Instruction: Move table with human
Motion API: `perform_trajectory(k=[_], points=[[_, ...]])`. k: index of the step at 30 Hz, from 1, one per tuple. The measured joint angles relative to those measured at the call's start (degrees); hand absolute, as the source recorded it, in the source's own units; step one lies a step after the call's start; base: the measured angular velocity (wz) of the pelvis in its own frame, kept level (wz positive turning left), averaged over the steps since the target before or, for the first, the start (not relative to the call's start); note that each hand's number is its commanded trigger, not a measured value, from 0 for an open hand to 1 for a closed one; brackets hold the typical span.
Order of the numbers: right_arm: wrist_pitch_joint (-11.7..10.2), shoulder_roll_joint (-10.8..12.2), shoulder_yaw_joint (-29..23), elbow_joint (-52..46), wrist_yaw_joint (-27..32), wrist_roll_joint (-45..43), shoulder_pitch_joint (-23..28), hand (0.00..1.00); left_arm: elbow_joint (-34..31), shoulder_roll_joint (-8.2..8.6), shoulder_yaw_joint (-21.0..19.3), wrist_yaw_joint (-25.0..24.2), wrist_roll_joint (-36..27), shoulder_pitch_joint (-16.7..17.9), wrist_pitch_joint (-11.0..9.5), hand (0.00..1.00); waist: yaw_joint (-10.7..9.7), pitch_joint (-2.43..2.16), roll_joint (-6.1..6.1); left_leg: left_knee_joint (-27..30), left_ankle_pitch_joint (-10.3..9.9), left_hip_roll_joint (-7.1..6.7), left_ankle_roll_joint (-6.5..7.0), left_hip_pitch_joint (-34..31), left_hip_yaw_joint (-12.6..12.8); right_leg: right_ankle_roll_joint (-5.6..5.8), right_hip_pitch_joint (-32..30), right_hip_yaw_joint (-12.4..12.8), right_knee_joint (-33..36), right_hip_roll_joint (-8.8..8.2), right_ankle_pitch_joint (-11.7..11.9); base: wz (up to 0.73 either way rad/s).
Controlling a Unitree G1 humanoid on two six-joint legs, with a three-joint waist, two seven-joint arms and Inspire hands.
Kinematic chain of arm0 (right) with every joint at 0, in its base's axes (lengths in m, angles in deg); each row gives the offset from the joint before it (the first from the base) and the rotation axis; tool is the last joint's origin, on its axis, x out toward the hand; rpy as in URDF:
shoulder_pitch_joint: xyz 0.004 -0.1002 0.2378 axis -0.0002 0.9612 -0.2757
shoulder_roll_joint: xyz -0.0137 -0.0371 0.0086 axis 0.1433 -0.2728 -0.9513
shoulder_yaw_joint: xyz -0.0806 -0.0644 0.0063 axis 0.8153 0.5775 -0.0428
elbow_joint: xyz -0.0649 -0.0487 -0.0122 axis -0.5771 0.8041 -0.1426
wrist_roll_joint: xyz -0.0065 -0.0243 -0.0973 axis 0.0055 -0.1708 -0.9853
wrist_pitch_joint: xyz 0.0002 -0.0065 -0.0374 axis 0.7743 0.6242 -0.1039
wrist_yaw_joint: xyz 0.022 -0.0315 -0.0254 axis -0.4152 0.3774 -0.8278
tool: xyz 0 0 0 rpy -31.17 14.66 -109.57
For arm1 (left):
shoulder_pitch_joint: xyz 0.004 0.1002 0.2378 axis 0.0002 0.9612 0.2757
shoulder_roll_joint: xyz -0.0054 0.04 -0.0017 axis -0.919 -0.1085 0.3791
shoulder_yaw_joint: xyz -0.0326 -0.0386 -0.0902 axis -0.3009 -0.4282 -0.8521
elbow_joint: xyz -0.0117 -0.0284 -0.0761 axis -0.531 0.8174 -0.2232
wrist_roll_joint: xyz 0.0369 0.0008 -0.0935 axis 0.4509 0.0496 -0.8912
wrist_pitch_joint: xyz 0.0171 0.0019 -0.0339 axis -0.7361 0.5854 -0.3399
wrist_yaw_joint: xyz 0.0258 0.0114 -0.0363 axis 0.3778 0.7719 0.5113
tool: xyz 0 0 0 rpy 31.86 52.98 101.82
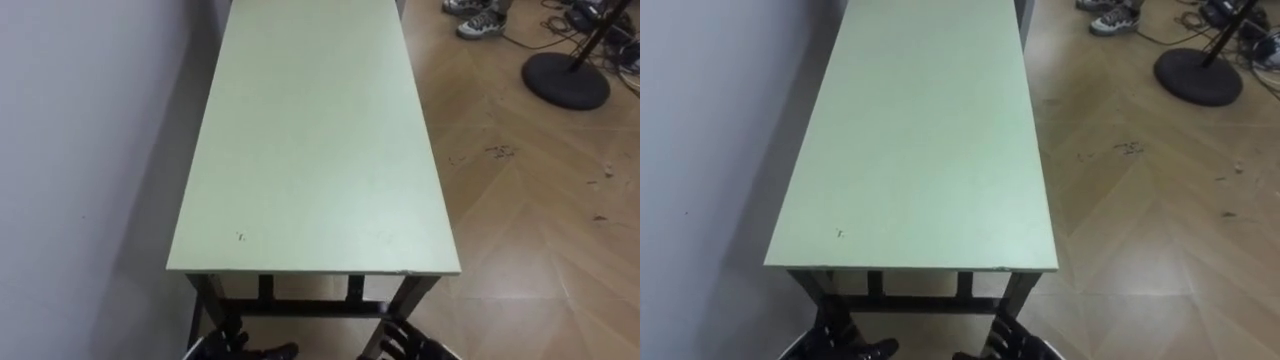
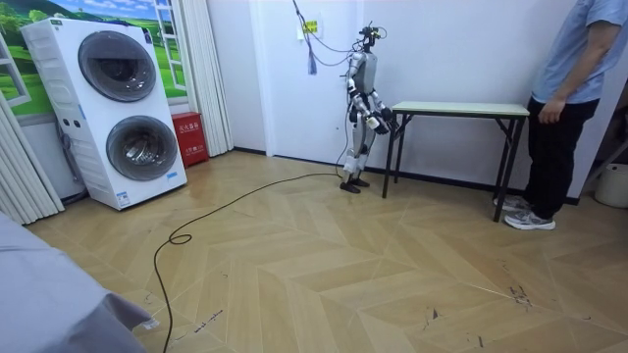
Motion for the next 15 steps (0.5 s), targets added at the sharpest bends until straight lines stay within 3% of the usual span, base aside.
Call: perform_trajectory(k=[6, 13, 15], points=[[-0.04, 0.25, -1.88, 11.44, 1.49, -0.45, -1.46, 0.0, 12.22, 0.22, -1.52, 0.0, 0.05, -1.4, -0.88, 0.0, 0.12, 0.26, -0.17, -0.34, -0.06, -0.03, 0.11, 0.4, -0.49, 0.0, 0.16, -1.27, 0.04, -0.01, 0.0, 0.03], [-0.22, 0.31, -4.17, 17.2, 3.87, -0.37, -1.19, 0.0, 19.18, 0.87, -6.39, 0.24, 0.3, -0.83, -2.15, 0.0, 0.48, 0.41, 0.1, -0.33, -0.04, -0.03, 0.13, 0.56, -0.5, -0.01, 0.14, -1.7, -0.01, 0.0, 0.0, 0.0], [-0.16, 0.79, -4.91, 19.65, 4.12, -0.46, -1.06, 0.0, 21.4, 1.59, -8.7, 1.13, 3.25, -0.54, -2.24, 0.0, 0.46, 0.38, 0.15, -0.49, -0.05, -0.03, 0.13, 0.76, -0.45, -0.01, 0.24, -1.65, -0.04, 0.01, 0.0, 0.0]])
